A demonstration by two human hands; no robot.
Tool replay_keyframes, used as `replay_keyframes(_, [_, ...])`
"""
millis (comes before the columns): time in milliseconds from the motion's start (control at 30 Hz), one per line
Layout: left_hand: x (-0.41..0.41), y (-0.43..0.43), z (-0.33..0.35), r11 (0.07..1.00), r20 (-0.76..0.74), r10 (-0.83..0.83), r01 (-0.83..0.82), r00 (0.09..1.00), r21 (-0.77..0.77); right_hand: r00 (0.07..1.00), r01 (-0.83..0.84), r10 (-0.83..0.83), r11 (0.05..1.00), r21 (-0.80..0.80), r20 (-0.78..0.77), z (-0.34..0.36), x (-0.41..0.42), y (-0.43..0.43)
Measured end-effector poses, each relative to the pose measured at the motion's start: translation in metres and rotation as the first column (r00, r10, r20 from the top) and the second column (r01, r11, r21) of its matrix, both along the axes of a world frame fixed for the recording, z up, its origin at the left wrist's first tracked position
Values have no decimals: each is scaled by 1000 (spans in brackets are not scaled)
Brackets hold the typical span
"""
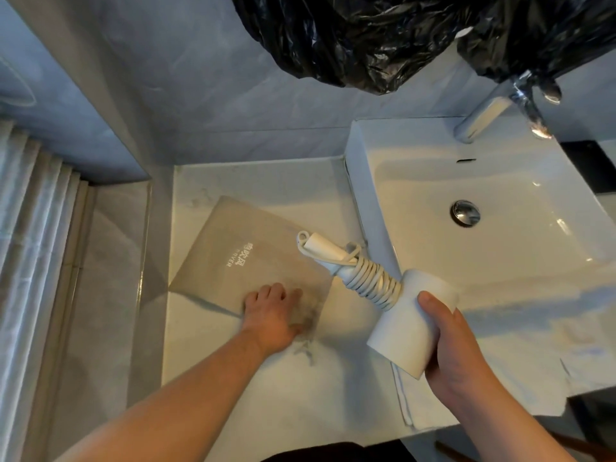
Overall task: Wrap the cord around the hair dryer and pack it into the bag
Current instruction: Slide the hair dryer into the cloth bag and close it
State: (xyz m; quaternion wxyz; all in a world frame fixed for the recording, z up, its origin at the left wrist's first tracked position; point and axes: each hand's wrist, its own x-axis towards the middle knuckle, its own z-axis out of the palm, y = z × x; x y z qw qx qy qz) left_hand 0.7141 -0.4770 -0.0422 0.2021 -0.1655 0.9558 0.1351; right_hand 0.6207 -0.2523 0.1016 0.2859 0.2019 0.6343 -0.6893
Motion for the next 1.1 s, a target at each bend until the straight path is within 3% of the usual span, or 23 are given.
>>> replay_keyframes(167, [1,-44,11,962,-4,-265,264,964,61,1000,12,-12,1000,-24,10,0,8,5])
replay_keyframes(300, [-2,-54,21,968,48,-244,247,968,-54,999,-10,9,1000,16,31,-1,18,11])
replay_keyframes(400, [4,-41,12,972,55,-230,232,972,-46,995,-72,67,995,66,71,-2,30,16])
replay_keyframes(533, [5,-46,2,992,-20,20,-18,1000,126,979,-180,167,978,107,119,-5,49,24])
replay_keyframes(767, [7,-53,17,849,-72,397,-337,915,406,954,-201,149,962,186,260,-28,68,28])
replay_keyframes(1100, [11,-44,48,808,-218,495,-355,841,470,966,-164,108,957,238,233,-52,69,-8])
